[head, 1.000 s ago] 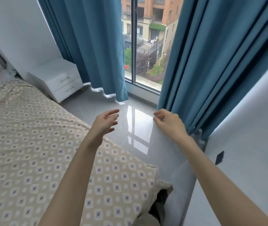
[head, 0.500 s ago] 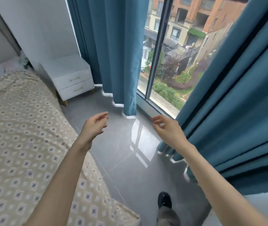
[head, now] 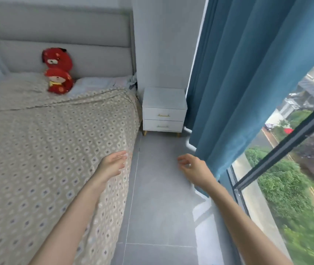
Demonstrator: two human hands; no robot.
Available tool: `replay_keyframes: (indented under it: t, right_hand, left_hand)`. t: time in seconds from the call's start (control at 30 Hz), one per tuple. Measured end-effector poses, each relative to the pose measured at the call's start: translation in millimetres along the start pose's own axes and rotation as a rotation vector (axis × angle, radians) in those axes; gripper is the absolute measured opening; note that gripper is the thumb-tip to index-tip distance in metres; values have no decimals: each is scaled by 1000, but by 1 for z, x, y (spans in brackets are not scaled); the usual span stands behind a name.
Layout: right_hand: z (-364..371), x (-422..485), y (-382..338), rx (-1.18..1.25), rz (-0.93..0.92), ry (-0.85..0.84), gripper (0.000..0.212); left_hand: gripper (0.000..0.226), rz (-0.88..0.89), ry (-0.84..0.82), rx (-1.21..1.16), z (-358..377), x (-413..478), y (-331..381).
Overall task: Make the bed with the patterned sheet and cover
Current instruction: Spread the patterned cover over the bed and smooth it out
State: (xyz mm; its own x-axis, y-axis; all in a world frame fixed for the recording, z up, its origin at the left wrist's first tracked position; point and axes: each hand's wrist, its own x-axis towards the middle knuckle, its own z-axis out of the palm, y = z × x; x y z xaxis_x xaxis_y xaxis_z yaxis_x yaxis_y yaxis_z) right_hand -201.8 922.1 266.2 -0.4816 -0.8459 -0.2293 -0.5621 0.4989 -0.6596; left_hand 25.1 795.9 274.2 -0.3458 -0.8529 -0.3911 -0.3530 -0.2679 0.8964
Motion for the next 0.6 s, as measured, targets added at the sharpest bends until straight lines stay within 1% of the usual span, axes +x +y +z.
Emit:
replay_keyframes:
  t: [0.07,0.17,0.27,0.37,0.5,0.6]
  right_hand:
    - [-4,44,-8,-8,-54,-88,28]
    - [-7,128,-19,-30,-137,-186,26]
    - [-10,205,-29,-75,-198,-254,28]
    - [-17,288,-39,-110,-210,-271,30]
    - [-35,396,-52,-149,-209,-415,30]
    - [-50,470,-60,-120,-160,-466,24]
  left_hand:
    - [31,-7,71,-26,4,22,13]
    - [31,-29,175,-70,11,76,31]
    - [30,-44,223,-105,15,132,43]
    - [32,-98,250,-152,15,201,61]
    - [34,-133,299,-201,8,294,99]
    - [30,-177,307,-225,3,353,131]
